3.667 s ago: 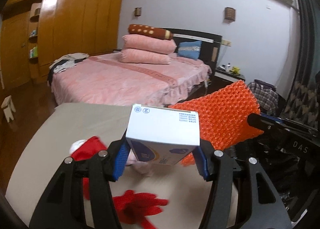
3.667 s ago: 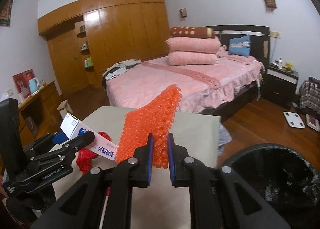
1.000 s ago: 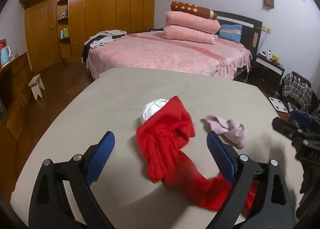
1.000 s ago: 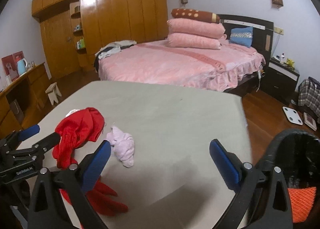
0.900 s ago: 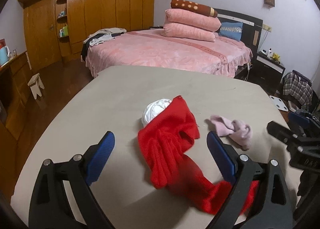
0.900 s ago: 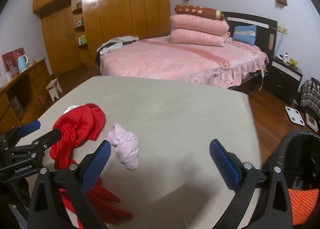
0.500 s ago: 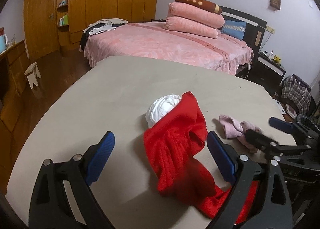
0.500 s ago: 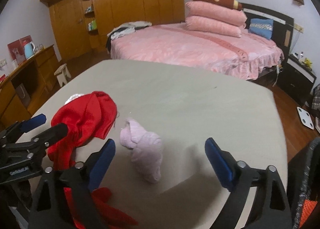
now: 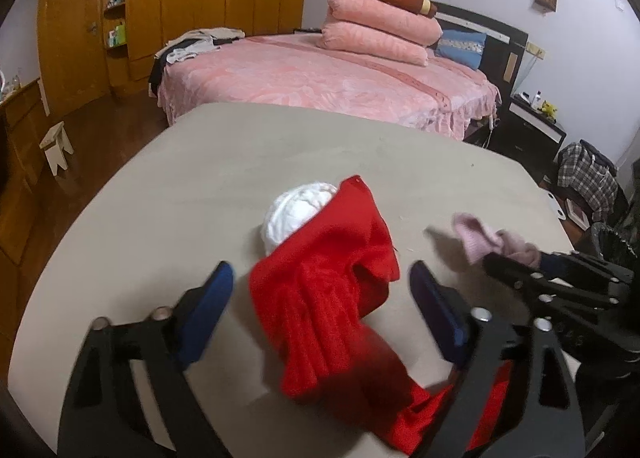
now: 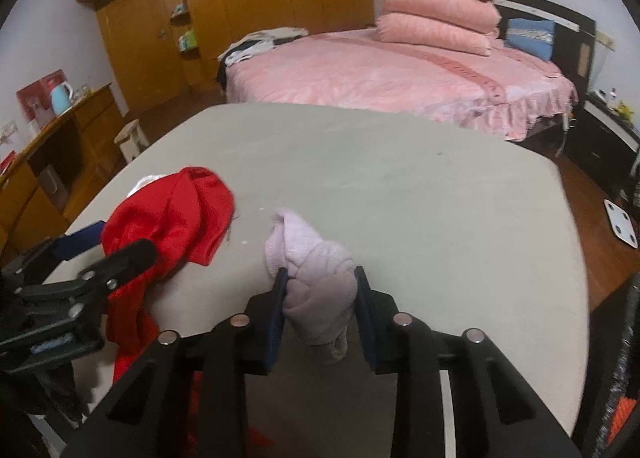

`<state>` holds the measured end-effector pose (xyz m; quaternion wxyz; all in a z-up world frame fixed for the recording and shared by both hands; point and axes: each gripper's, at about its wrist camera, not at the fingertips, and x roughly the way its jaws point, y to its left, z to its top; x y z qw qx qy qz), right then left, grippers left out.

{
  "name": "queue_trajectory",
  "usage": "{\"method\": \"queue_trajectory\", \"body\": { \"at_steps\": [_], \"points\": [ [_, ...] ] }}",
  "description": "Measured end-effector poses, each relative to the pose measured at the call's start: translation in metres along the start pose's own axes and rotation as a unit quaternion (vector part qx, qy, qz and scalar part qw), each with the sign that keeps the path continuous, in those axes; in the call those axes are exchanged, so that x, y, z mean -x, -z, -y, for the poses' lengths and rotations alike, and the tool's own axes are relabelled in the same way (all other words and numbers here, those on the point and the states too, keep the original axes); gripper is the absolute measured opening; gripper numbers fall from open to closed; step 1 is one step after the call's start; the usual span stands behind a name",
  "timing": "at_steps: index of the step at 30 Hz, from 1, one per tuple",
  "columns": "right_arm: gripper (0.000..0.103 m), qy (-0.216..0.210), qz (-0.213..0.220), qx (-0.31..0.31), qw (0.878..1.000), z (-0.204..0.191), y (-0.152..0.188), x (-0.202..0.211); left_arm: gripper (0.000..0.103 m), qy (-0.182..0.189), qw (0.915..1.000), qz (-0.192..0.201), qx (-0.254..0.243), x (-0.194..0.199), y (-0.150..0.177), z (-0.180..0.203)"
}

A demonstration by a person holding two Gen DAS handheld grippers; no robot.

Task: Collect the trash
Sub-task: 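Grasp the red cloth with the left tool while the right tool grasps the pink sock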

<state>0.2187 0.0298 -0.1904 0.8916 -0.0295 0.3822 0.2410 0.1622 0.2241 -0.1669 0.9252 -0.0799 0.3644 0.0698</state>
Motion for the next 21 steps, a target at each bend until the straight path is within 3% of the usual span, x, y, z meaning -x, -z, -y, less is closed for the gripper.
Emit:
{"method": "queue_trajectory", "body": {
  "at_steps": [3,8,10,21],
  "points": [
    [0.032,0.007,0.003,-0.012,1.000,0.010,0.002,0.006,0.065,0.009,0.9998,-0.016,-0.002,-0.008,0.000,0.003],
    [0.032,0.016,0.006,-0.022,1.000,0.022,0.005,0.013,0.025,0.008,0.9996,-0.027,-0.008,-0.012,0.002,0.006],
    [0.032,0.017,0.008,-0.023,1.000,0.024,0.005,0.015,0.017,0.010,0.9997,-0.020,-0.005,-0.010,0.003,0.004],
    [0.032,0.015,0.023,-0.011,1.000,0.024,0.007,0.028,0.015,0.017,0.9998,-0.006,-0.001,0.011,0.012,0.009]
  ]
}}
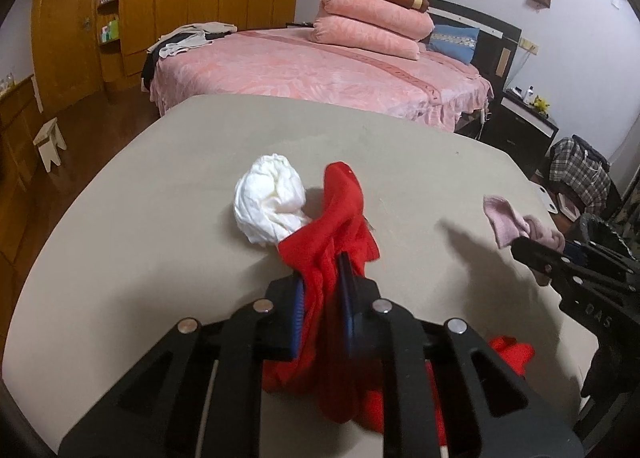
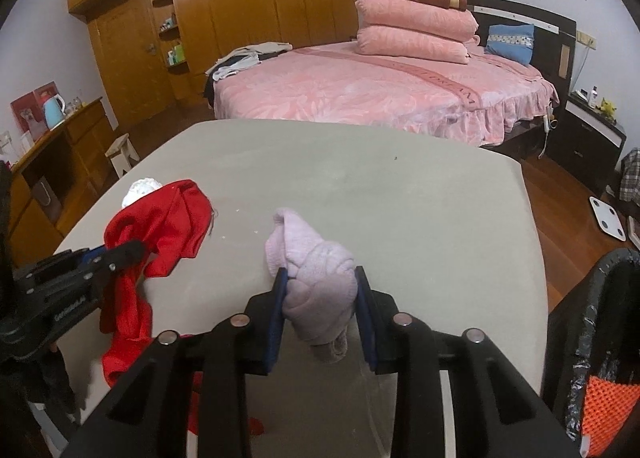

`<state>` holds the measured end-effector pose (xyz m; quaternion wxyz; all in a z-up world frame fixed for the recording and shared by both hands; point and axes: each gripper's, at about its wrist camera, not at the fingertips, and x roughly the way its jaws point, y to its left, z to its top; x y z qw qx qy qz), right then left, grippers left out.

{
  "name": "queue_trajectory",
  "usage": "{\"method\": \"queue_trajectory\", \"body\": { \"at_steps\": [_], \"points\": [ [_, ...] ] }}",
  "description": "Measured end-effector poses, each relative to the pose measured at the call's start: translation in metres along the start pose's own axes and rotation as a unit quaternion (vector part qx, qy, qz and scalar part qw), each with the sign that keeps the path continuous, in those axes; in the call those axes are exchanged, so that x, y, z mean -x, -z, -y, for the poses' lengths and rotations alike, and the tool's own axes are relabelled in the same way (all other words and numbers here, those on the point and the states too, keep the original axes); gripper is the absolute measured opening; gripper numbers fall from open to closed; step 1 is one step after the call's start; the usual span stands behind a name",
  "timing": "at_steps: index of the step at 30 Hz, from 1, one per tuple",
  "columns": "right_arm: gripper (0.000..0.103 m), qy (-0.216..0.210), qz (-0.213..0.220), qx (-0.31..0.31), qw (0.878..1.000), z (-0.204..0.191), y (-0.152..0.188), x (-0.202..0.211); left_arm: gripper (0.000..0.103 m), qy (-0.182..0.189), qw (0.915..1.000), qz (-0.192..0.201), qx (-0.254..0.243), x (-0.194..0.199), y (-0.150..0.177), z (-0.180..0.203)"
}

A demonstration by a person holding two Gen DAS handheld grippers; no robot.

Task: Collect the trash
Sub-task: 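Grasp the red cloth with the left tool while the right tool grasps the pink sock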

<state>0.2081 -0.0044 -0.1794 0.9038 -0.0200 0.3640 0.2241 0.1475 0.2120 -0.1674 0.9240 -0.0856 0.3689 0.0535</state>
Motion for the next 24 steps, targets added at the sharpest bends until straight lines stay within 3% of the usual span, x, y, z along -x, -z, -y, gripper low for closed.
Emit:
{"method": "queue_trajectory", "body": {
  "at_steps": [3,7,8,10,13,24],
  "points": [
    [0.032,-0.001,-0.003,0.000,1.000,0.001,0.003,0.000,0.015,0.009,0.9999,-0.004,-0.004,0.000,0.001,0.002],
    [0.032,0.001,-0.008,0.000,1.000,0.001,0.004,-0.002,0.042,0.006,0.9998,-0.020,-0.003,-0.011,-0.001,0.004],
    [0.032,0.002,-0.009,0.001,1.000,0.001,0.003,-0.003,0.042,0.006,0.9997,-0.022,-0.002,-0.013,-0.002,0.003],
    [0.032,0.004,-0.009,0.001,1.000,0.001,0.003,-0.003,0.040,0.007,0.9995,-0.030,-0.002,-0.019,-0.004,0.005],
    [0.032,0.006,-0.008,-0.003,1.000,0.004,0.003,-0.002,0.016,0.009,0.9989,-0.045,-0.012,-0.026,-0.004,0.009],
    [0.032,0.000,0.021,-0.012,1.000,0.008,-0.004,0.022,0.013,0.035,0.9986,0.032,-0.024,0.014,-0.019,0.027]
  ]
}}
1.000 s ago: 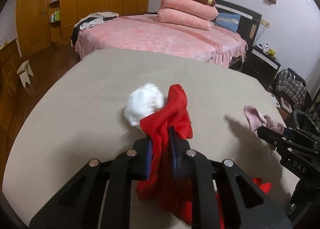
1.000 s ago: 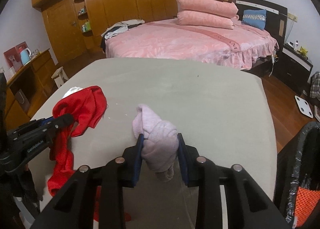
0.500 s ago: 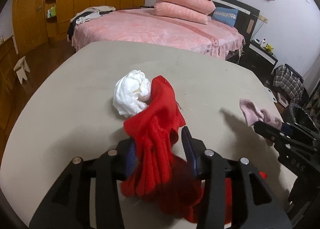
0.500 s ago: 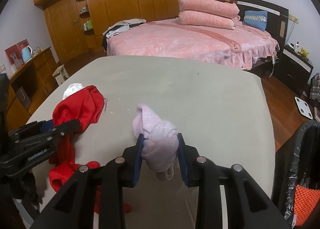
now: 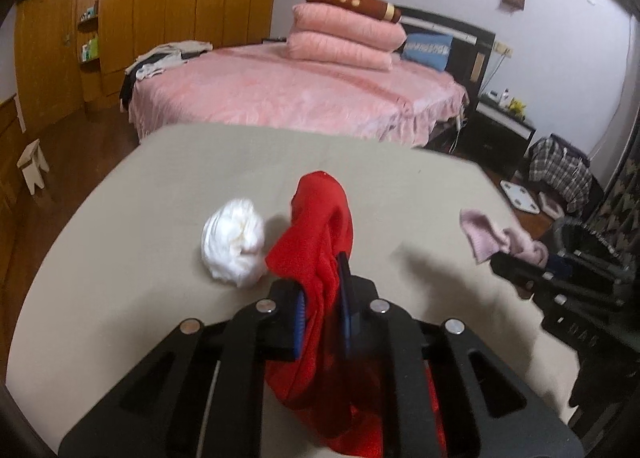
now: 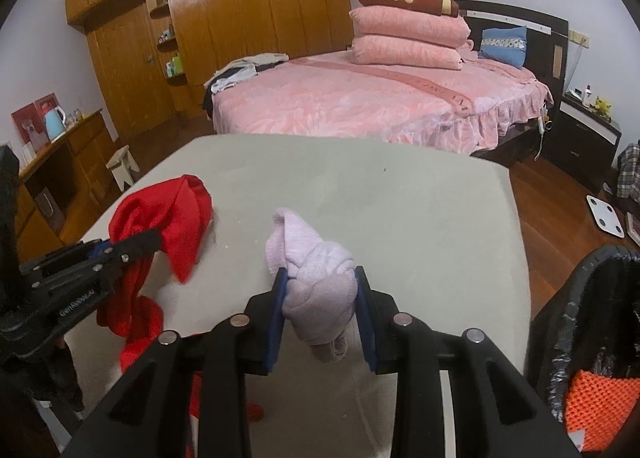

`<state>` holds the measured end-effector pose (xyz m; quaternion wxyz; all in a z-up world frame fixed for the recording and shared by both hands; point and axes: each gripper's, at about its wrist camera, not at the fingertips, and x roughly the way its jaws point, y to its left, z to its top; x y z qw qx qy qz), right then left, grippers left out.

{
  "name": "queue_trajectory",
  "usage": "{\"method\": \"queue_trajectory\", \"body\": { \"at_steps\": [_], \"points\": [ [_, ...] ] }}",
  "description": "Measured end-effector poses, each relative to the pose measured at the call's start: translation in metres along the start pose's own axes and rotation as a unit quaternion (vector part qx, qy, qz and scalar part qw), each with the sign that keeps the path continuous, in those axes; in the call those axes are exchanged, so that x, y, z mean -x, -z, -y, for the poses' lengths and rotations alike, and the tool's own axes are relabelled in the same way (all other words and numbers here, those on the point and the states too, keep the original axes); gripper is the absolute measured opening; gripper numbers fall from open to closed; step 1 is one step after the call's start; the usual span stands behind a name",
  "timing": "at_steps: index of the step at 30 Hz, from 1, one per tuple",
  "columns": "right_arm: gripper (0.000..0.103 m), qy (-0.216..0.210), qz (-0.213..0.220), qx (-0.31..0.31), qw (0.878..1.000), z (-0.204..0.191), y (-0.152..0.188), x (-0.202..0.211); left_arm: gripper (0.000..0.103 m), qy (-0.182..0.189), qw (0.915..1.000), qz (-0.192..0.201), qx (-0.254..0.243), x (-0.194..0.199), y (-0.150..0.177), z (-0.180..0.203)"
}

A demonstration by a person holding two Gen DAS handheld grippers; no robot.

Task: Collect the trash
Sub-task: 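Carry the red cloth and pink sock over the bin and open both tools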

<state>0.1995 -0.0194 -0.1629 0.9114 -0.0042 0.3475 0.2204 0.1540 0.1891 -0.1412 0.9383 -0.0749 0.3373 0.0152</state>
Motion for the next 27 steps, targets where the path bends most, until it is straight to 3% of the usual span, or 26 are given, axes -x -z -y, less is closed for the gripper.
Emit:
{"method": "queue_trajectory", "body": {
  "at_steps": [12,27],
  "points": [
    [0.032,0.002,0.041,-0.015,0.999,0.017,-0.017,0.042,0.013,0.039,0.9978,0.053,-0.005,0.032,-0.028,0.040],
    [0.032,0.034,0.088,-0.034,0.995,0.064,-0.023,0.113,0.013,0.090,0.9927,0.073,-0.036,0.056,-0.037,0.111]
  ]
}}
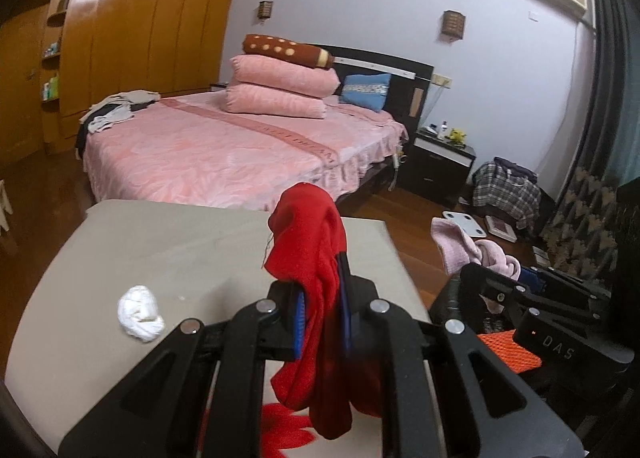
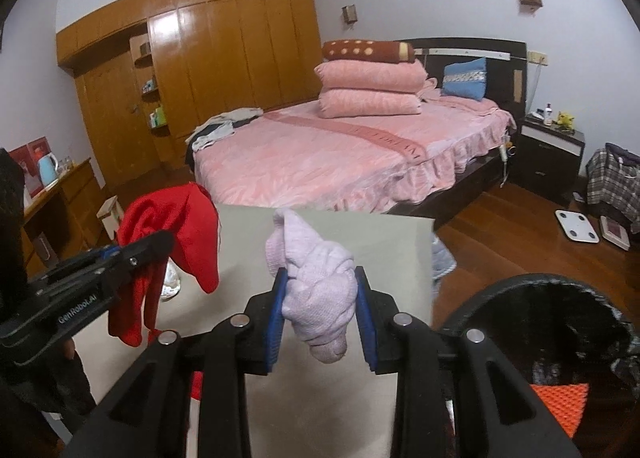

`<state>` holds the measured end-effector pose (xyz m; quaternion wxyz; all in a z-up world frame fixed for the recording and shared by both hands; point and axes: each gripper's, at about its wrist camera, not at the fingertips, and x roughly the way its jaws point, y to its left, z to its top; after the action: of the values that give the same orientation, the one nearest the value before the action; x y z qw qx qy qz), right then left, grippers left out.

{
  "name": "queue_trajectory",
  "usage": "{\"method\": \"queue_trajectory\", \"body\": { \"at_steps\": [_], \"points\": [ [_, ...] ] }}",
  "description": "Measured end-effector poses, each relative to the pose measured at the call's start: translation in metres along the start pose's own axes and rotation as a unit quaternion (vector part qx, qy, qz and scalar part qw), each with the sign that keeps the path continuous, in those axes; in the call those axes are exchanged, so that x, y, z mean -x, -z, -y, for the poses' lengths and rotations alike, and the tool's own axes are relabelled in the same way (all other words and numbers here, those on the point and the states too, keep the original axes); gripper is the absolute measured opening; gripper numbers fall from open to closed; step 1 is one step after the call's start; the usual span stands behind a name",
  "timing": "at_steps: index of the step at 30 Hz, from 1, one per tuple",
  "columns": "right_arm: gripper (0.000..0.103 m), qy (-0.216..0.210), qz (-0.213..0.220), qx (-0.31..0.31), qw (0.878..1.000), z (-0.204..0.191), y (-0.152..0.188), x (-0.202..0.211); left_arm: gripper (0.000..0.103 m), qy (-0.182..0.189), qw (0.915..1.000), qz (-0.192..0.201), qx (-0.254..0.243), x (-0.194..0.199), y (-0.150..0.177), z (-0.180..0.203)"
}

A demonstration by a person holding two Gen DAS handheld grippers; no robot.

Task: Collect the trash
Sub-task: 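Carry the red cloth and pink sock over the bin and open both tools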

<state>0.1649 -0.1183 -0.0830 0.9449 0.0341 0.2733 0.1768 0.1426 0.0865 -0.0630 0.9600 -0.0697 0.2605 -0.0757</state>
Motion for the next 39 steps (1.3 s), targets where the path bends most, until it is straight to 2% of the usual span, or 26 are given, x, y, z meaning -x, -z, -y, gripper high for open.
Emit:
{"method": "queue_trajectory", "body": {
  "at_steps": [14,26,36,39],
  "points": [
    [0.032,0.081,0.024,-0.036,0.996,0.084,0.011,0.065,0.013,0.088,0.9949,0.001,-0.051,-0.013,0.001,0.100],
    [0.032,0.151,0.023,-0.072,0.986,0.156,0.036,0.108,0.013,0.156,0.9836,-0.025,-0.087,-0.042,0.018,0.182],
    [0.032,0.192,0.010,-0.097,0.977,0.201,0.057,0.117,0.013,0.191,0.9734,-0.053,-0.115,-0.077,0.033,0.239],
    [0.036,0.202,0.006,-0.099,0.974,0.210,0.062,0.118,0.029,0.200,0.9706,-0.062,-0.119,-0.085,0.037,0.246]
  ]
}}
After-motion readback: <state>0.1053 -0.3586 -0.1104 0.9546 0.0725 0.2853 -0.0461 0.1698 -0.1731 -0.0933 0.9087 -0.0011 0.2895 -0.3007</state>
